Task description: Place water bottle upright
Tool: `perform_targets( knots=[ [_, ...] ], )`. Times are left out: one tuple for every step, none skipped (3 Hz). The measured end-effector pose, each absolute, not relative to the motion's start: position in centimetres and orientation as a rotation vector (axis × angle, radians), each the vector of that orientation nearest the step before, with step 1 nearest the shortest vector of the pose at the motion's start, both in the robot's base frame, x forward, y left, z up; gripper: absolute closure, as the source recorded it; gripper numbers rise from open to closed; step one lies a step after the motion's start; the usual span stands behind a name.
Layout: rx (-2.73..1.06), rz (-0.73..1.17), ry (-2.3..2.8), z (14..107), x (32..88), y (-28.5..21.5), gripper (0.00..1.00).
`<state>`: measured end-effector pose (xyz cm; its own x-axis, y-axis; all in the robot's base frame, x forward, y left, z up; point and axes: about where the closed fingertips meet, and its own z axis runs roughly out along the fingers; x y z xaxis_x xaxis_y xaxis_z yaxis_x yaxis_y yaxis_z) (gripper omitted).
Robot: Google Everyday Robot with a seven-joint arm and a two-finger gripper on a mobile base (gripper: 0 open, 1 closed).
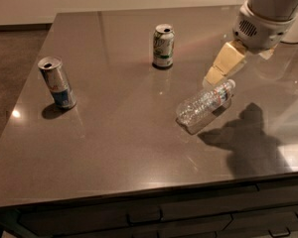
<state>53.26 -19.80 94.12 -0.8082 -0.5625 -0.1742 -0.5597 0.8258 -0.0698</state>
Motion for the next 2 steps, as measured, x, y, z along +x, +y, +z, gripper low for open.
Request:
perform_targets(
  knots=[
    [-0.627, -0.026, 2.916, 92.7, 53.6, -20.0, 0.00],
    [-0.450, -0.041, 2.936, 91.7, 54.2, -19.2, 0.00]
  ],
)
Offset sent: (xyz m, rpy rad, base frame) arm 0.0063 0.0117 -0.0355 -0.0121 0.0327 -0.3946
